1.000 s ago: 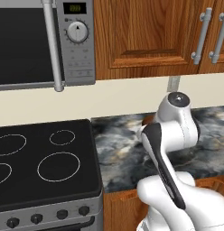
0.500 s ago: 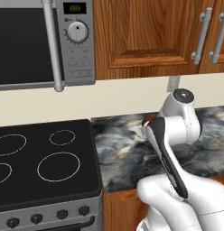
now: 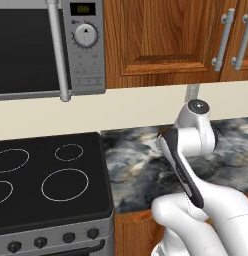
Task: Pick the cup and bowl from the counter and place them on the counter next to the sink.
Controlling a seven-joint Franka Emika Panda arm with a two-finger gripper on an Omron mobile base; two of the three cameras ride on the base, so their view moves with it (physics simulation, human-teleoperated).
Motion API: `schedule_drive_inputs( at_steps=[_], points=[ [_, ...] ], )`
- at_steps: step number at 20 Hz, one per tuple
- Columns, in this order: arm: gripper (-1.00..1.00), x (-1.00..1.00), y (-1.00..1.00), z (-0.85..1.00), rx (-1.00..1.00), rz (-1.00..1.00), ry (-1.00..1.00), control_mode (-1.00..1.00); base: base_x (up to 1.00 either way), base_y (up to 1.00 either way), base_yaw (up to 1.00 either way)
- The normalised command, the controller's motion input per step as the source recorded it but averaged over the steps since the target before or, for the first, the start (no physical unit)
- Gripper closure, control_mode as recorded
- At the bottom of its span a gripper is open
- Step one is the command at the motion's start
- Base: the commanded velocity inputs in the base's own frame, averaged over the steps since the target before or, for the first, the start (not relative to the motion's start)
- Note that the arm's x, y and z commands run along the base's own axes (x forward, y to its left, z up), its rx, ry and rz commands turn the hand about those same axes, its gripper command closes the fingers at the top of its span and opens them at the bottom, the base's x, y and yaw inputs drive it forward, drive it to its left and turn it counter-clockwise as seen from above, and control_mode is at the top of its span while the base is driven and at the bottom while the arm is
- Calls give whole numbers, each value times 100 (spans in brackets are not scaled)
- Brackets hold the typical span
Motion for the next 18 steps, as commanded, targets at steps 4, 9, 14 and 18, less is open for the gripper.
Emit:
schedule_drive_inputs(
  at_steps=[4,9,14,18],
  points=[
    [-100,31,-15,-25,0,0,0,-100,0,0,0],
    [-100,20,-17,-2,0,0,0,-100,0,0,0],
    [-100,27,-19,0,0,0,0,-100,0,0,0],
    [-100,23,-10,-4,0,0,0,-100,0,0,0]
  ],
)
